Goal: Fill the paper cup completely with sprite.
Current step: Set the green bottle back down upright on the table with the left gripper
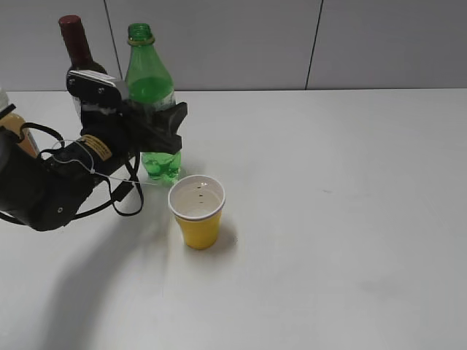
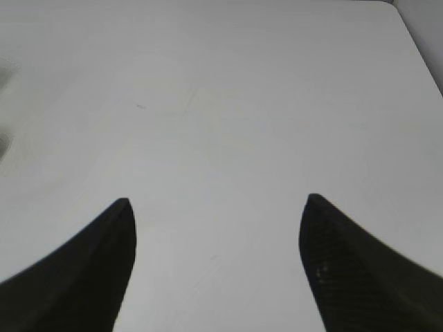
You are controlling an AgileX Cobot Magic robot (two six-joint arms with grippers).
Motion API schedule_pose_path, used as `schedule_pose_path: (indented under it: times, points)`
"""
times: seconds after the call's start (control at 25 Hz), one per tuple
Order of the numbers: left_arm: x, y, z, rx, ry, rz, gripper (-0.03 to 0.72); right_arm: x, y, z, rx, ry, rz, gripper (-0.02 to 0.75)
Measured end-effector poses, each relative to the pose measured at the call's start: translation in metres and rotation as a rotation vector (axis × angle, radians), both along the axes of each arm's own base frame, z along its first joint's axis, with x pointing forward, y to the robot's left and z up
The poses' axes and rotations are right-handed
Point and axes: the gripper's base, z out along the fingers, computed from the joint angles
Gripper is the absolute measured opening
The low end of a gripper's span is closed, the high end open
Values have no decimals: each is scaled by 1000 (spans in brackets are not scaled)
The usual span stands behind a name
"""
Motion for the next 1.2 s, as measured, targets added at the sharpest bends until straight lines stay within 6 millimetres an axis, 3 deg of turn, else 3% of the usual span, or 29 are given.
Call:
schedule_pose_path:
  times: [0.16,0.4,0.6,0.68,1.2]
  points:
    - [0,0,-11,10,25,0,458,0,0,0,0,0,0,566]
    - [0,0,-12,7,21,-4,460,0,0,0,0,0,0,566]
    - [-2,0,-13,17,34,-14,636,0,0,0,0,0,0,566]
    - [-6,1,-14,24,47,-17,655,0,0,0,0,0,0,566]
    - [-21,8,15,6,8,-13,662,0,0,0,0,0,0,566]
